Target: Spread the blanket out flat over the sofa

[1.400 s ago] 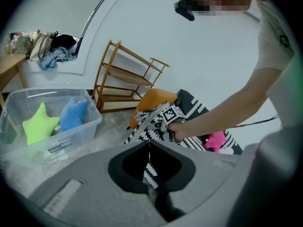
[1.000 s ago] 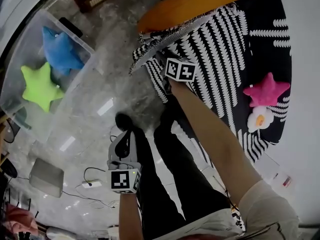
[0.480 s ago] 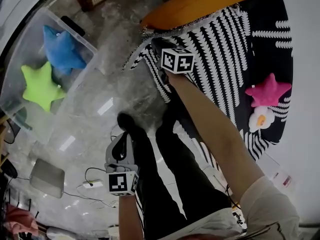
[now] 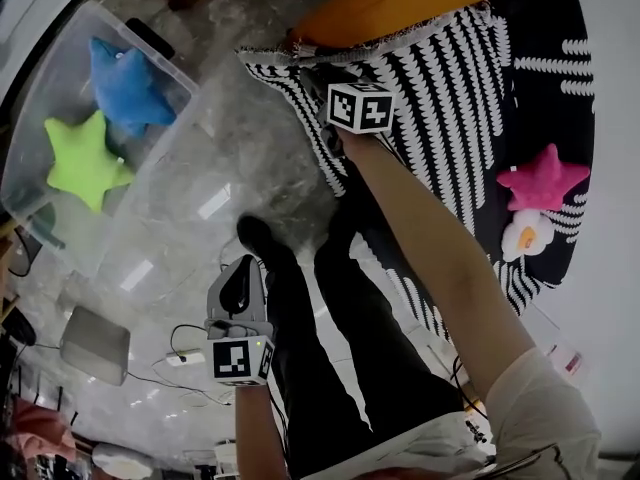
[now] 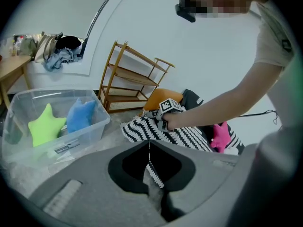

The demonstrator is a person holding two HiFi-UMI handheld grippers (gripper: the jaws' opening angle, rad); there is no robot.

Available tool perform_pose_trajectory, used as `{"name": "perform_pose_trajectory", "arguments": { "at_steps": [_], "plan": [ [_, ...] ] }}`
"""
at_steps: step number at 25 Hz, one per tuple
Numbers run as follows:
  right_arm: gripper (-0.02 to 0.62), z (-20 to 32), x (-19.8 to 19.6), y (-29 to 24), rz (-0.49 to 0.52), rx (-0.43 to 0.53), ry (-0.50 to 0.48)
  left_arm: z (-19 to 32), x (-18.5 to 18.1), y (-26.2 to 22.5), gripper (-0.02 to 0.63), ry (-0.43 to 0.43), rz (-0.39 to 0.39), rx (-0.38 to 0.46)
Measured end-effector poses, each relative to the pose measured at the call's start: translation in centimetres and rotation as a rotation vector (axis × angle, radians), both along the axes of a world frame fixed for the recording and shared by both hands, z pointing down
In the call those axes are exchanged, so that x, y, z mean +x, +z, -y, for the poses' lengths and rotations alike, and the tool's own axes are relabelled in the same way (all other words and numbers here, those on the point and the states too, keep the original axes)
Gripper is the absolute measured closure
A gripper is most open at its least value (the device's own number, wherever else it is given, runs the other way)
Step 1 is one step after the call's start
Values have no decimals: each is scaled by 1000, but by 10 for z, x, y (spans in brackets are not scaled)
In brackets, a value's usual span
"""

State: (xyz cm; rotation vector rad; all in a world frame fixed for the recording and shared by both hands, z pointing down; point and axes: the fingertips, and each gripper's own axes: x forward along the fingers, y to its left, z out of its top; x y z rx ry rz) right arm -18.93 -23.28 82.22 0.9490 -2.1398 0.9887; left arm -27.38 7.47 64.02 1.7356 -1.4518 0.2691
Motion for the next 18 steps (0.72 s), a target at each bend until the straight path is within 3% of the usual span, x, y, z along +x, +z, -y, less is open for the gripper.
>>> {"name": "perform_pose_trajectory", "arguments": {
  "at_steps": [9, 13, 18],
  "plan": [
    [423, -29, 20, -71, 1, -38, -78, 40, 22, -57, 588, -11, 18, 76],
    [417, -37, 29, -104, -12, -26, -169, 56, 40, -96, 588, -3, 12, 118],
    [416, -37, 31, -94, -11, -13, -234, 56, 61, -120, 588, -4, 2, 139]
  ]
}}
